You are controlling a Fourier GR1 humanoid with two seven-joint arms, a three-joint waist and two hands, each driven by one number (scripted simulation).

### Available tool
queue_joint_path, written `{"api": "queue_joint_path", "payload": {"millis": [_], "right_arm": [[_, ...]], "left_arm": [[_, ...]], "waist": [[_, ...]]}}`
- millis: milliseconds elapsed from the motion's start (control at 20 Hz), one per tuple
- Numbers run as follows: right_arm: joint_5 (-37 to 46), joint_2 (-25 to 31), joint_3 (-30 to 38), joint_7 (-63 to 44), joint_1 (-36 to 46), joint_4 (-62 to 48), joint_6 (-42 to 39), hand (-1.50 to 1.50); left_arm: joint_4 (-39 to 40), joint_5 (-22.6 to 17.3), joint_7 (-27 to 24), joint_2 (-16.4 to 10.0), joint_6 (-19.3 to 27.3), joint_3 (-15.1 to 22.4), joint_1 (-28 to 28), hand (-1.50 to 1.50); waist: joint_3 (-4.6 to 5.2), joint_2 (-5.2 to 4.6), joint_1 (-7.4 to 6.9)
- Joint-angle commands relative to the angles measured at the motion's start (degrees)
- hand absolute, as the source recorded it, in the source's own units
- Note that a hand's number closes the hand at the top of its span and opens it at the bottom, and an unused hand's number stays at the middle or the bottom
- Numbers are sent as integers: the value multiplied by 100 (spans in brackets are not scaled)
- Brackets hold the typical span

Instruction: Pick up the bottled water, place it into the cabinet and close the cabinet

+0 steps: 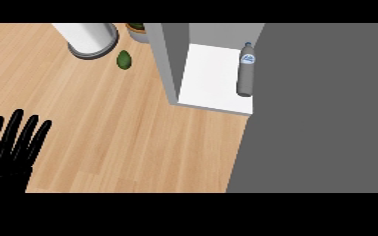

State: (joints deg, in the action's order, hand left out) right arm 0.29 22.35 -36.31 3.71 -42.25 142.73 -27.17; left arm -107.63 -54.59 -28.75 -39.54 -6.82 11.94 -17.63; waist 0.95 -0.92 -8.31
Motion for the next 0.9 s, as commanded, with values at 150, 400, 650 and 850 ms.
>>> {"api": "queue_joint_path", "payload": {"millis": [150, 400, 650, 850], "right_arm": [[67, -114, -872, -728, 781, 208, -247, 150], [222, 120, -694, -875, 1213, 157, -436, 150], [210, 330, -418, -882, 1740, 196, -601, 150], [88, 310, -459, -1033, 1912, 80, -589, 150]], "left_arm": [[46, -97, 6, -201, -379, -154, -10, -150], [34, -120, 108, -298, -464, -138, -34, -150], [80, -217, 145, -390, -589, -245, 29, -150], [149, -177, 116, -439, -632, -317, 27, -150]], "waist": [[27, -111, -308], [50, -98, -468], [73, -89, -589], [78, -82, -557]]}}
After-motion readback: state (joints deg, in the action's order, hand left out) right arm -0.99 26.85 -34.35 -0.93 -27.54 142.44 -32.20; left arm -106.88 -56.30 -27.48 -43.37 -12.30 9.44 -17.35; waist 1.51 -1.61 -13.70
